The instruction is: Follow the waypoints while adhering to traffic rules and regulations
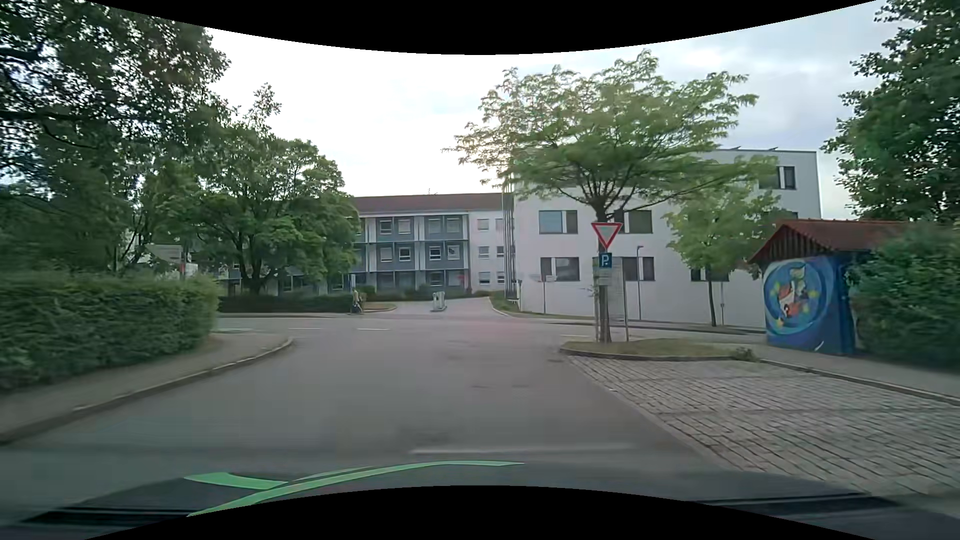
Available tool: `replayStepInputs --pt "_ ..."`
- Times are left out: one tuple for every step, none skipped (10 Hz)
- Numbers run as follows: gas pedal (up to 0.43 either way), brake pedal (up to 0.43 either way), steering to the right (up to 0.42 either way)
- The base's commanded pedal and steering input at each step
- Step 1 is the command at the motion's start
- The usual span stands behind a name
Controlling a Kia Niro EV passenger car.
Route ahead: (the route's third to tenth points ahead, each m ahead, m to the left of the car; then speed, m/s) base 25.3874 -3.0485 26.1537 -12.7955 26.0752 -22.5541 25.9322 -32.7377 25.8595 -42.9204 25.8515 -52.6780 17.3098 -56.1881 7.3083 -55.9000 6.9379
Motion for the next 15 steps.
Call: replayStepInputs --pt "0.000 0.159 -0.005" --pt "0.000 0.171 -0.005" --pt "0.000 0.183 -0.005" --pt "0.000 0.189 -0.004" --pt "0.000 0.195 -0.001" --pt "0.000 0.201 0.002" --pt "0.000 0.207 0.003" --pt "0.000 0.213 0.005" --pt "0.000 0.213 0.009" --pt "0.000 0.213 0.015" --pt "0.000 0.213 0.021" --pt "0.000 0.213 0.025" --pt "0.000 0.220 0.033" --pt "0.000 0.226 0.045" --pt "0.000 0.226 0.057"
